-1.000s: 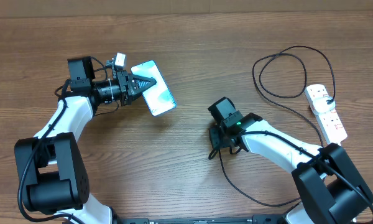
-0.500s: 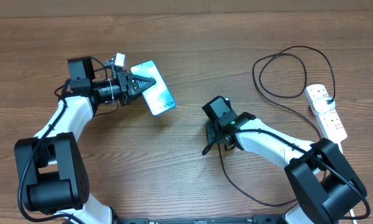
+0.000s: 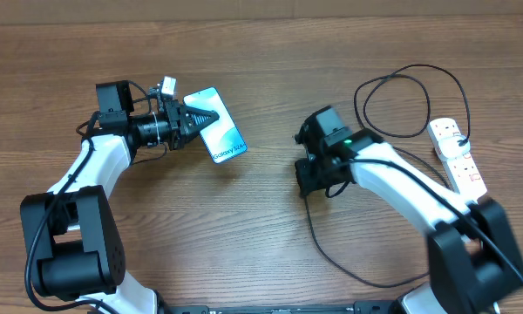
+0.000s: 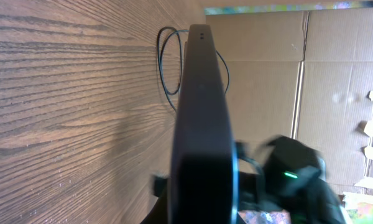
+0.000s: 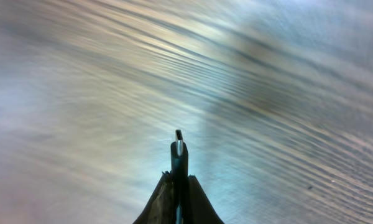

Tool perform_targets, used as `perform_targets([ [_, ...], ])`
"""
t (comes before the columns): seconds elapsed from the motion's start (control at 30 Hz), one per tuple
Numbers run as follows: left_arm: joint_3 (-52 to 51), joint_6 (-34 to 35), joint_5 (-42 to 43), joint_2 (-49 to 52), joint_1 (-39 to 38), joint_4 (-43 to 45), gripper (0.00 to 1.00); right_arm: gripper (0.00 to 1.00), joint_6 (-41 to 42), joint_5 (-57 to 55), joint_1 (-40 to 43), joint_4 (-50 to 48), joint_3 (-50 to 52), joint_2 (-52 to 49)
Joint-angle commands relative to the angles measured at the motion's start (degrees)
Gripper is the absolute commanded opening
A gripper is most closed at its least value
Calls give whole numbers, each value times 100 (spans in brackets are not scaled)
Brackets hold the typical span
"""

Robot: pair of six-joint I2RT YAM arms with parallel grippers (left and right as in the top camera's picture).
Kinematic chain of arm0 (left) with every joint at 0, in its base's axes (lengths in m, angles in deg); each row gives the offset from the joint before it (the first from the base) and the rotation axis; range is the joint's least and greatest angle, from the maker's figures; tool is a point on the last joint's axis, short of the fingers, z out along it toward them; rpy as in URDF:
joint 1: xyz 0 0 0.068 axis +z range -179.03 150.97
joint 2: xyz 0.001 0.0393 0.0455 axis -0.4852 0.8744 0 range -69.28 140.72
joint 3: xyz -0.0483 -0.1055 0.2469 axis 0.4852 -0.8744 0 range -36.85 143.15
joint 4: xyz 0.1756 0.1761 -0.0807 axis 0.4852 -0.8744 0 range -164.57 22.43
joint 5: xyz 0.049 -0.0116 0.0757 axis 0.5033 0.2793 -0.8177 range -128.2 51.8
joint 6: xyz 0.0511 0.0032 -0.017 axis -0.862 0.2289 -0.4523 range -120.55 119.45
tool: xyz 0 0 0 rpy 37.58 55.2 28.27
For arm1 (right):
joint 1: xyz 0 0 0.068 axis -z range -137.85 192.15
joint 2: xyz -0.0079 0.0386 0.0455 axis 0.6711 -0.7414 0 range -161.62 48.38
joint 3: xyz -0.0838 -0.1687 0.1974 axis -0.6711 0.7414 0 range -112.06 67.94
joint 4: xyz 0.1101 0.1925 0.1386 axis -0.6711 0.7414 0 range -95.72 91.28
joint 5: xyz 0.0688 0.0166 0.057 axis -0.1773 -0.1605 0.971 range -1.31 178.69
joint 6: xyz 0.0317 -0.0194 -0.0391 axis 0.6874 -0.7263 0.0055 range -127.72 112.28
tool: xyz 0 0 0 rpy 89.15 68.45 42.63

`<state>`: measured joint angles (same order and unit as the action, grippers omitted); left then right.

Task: Plug charger to phone and switch on socket
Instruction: 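Lower the right gripper over the black cable's USB-C tip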

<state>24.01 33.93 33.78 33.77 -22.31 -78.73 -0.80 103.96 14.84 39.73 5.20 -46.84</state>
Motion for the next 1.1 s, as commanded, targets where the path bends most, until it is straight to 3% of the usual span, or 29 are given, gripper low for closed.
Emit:
perform_targets([
  [0.0, 35, -87, 256, 7, -79, 20, 4, 4, -367, 13, 7, 315, -188, 789],
  [0.17, 35, -111, 214, 7, -79, 24, 4, 4, 741, -2715, 9, 1032, -138, 916],
  [0.27, 35, -111, 214, 7, -81, 24, 4, 4, 1338, -3528, 90, 973, 63, 874],
  [0.47, 35, -109, 212, 7, -81, 24, 4, 4, 1864, -3126, 269, -24, 944, 529],
  [0.73, 35, -111, 170, 7, -98, -109, 4, 5, 2079, -2267, 269, -761, 1025, -114],
  [0.77, 35, -120, 170, 7, -103, -140, 4, 8, 2192, -2267, 269, -772, 1023, -192],
  [0.8, 35, -131, 164, 7, -111, -149, 4, 31, 2229, -2269, 269, -800, 1021, -221],
  [0.83, 35, -131, 146, 7, -111, -151, 4, 40, 2225, -2271, 269, -841, 1008, -221],
  [1.0, 35, -131, 129, 7, -111, -151, 4, 60, 2229, -2332, 271, -1145, 988, -234],
  [1.07, 35, -131, 129, 7, -111, -149, 4, 62, 2306, -2332, 269, -1204, 990, -289],
])
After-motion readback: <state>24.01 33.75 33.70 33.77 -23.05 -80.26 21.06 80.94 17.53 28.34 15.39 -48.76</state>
